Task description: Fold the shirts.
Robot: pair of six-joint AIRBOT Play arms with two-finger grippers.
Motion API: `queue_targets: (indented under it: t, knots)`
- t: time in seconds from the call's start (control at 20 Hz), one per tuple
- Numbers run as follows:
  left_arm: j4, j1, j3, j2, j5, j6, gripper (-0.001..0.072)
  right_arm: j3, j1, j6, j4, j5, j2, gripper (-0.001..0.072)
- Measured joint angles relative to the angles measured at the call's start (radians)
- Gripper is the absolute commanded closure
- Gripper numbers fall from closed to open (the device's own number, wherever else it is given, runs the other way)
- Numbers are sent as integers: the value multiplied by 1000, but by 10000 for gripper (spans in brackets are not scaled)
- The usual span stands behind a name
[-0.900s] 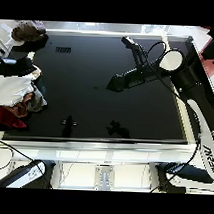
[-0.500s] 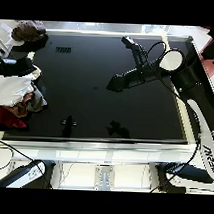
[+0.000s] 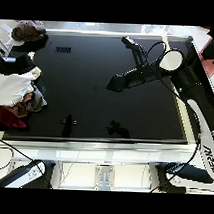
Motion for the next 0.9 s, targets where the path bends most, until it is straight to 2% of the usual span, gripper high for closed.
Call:
queue_targets:
  t: [0.05,0.1,0.15,0.25,0.4,0.5,0.7,0.9]
  knots:
    - [30,0,0,-4,24,6,507,0,0,0,0,0,0,281]
    - [78,1,0,-10,60,13,168,0,0,0,1,-2,0,282]
    - [137,2,0,-17,97,13,84,0,0,0,0,-9,0,282]
    - [299,13,0,-39,185,-19,98,0,0,0,1,-20,0,282]
    - [548,63,0,-98,294,-163,91,0,0,0,1,-26,0,281]
    - [649,116,0,-156,341,-276,-13,0,0,0,3,-25,0,281]
    - [714,207,0,-288,381,-440,-13,0,0,0,5,-30,0,230]
    - [650,247,0,-406,412,-499,-6,0,0,0,7,-42,0,219]
